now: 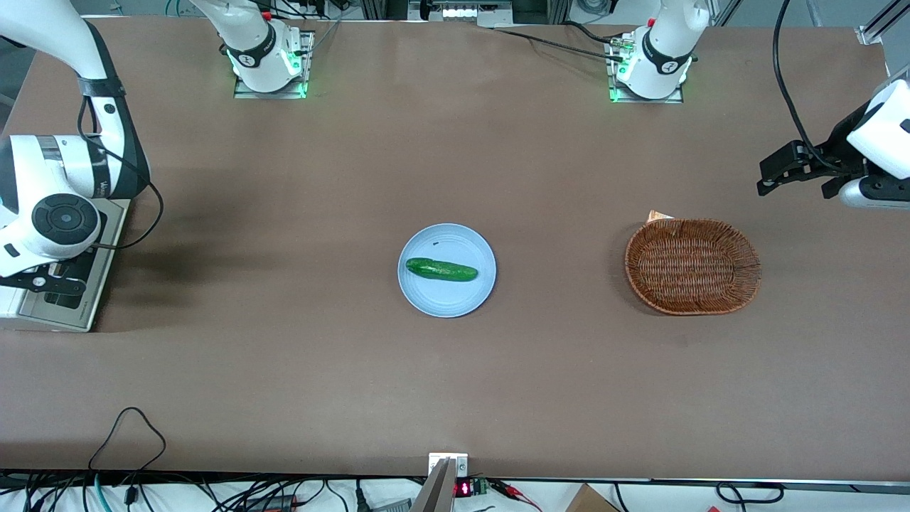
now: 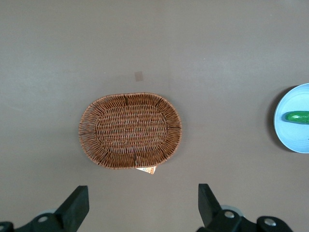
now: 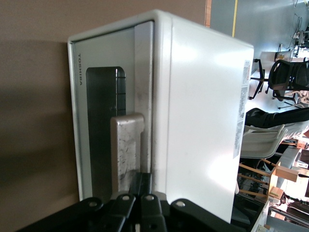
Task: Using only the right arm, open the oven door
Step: 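Raise the right gripper and move it over the oven door handle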
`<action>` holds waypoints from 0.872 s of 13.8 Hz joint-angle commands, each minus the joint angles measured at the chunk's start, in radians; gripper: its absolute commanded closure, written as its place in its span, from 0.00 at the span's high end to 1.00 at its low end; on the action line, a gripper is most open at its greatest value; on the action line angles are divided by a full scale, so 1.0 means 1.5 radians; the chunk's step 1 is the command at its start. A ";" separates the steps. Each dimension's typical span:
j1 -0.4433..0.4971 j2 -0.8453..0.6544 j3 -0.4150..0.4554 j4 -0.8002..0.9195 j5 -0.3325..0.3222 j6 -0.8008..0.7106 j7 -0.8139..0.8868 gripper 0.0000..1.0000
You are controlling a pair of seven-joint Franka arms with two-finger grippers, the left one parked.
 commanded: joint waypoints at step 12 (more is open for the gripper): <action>0.001 0.018 0.003 -0.047 0.004 0.086 0.093 0.00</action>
